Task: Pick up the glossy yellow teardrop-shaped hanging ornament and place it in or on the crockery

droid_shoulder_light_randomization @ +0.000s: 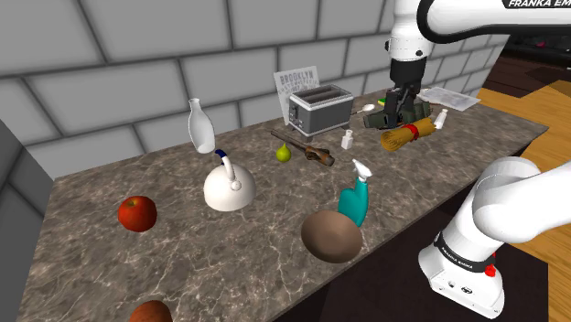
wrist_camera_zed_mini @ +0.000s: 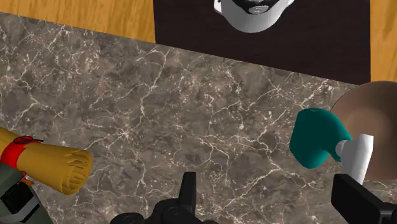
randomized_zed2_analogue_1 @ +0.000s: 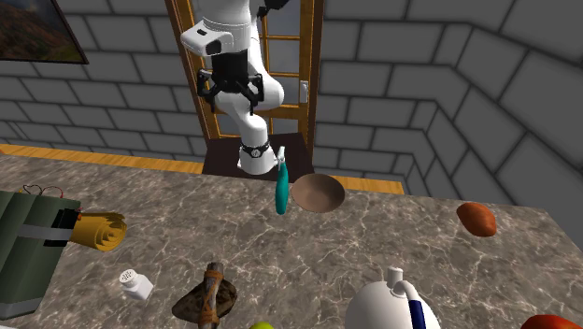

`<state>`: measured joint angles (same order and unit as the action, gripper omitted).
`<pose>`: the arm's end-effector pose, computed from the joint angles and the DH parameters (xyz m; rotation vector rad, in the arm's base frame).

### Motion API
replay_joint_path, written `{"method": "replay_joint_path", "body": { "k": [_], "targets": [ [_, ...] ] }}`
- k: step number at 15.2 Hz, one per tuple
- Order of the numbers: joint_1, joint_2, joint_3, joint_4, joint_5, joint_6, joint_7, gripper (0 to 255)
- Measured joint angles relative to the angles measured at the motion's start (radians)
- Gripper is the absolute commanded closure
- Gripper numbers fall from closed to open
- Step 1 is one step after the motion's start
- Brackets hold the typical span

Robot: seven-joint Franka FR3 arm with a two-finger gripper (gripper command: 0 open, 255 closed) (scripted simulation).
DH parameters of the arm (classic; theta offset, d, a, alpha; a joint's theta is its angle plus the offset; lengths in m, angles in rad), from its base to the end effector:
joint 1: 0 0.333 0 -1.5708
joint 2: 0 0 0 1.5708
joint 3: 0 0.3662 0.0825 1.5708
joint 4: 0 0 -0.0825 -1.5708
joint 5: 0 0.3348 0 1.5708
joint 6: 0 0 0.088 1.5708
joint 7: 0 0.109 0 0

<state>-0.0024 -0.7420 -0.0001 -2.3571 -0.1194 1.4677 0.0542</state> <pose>0.2225 -0.0146 0.6064 3.0093 -0.0906 -0.2176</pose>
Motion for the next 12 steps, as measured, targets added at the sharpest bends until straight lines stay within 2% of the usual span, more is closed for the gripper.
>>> {"method": "replay_joint_path", "body": {
  "k": [3,7,12],
  "targets": [
    [0.000,0.021,-0.006,-0.017,0.003,0.051,0.004,0],
    [-0.002,0.083,-0.025,-0.083,0.014,0.219,0.012,0],
    [0.005,0.203,-0.037,-0.110,0.037,0.422,0.027,0]
  ]
}}
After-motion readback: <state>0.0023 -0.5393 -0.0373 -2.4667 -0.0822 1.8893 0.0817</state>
